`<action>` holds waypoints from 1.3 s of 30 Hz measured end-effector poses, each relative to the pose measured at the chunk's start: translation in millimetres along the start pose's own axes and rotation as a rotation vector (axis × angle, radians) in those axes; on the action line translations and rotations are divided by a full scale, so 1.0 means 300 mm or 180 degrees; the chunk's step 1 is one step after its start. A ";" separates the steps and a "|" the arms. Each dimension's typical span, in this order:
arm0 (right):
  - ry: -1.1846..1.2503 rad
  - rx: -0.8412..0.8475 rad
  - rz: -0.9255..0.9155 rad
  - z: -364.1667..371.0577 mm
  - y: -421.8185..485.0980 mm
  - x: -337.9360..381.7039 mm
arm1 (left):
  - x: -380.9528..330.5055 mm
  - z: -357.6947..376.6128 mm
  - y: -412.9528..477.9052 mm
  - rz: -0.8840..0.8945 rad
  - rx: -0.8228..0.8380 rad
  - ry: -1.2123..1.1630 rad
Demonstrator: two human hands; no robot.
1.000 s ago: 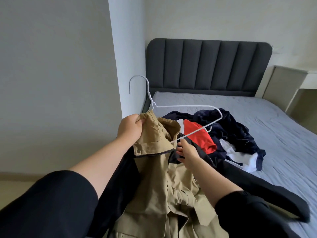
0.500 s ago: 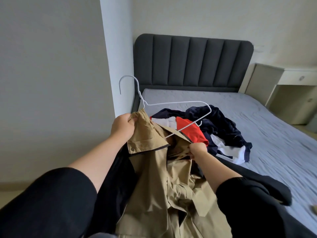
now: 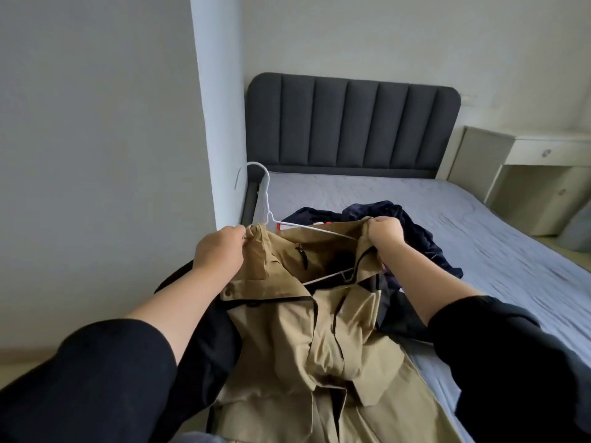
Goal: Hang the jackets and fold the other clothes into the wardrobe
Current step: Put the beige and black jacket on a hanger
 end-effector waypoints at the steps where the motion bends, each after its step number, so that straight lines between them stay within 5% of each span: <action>1: 0.0119 0.0158 -0.0163 0.037 -0.034 0.055 | -0.016 -0.005 -0.006 0.0063 0.0029 0.0001; 6: 0.0170 0.0975 -0.1370 0.220 -0.214 0.310 | -0.113 -0.045 -0.028 0.0211 0.0079 -0.0577; 10: -0.0692 0.0296 -0.2215 0.200 -0.203 0.364 | -0.040 -0.139 0.000 -0.0331 -0.0204 -0.1288; 13: -0.2116 0.0583 -0.2150 0.196 -0.141 0.338 | 0.020 -0.209 0.021 -0.0639 -0.0450 -0.1320; 15: -0.2394 0.0530 -0.2026 0.223 -0.124 0.338 | 0.048 -0.253 0.023 -0.0676 -0.0527 -0.1214; 19: -0.1914 -0.0153 -0.2016 0.281 -0.149 0.457 | 0.146 -0.382 0.042 -0.0790 -0.0805 -0.1084; 26: -0.0655 -0.0078 -0.2522 0.438 -0.311 0.834 | 0.378 -0.751 0.089 -0.1007 -0.1402 -0.0881; 32: 0.0197 0.0177 -0.3004 0.491 -0.533 1.208 | 0.542 -1.136 0.068 -0.0796 -0.1907 -0.0212; 36: 0.1224 0.0384 -0.3765 0.548 -0.799 1.286 | 0.567 -1.210 0.018 -0.0576 -0.1703 0.0068; 39: 0.0714 0.0977 -0.4207 0.611 -0.853 1.200 | 0.652 -1.231 -0.039 -0.0616 -0.1695 -0.0167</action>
Point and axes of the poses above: each hand's wrist, its own y-axis towards the middle knuckle, its own z-axis out of the palm, x = y × z, the point moved 1 cm from there along y, towards the middle knuckle, and after that the axes turned 2 degrees about x, right-handed, at the moved point
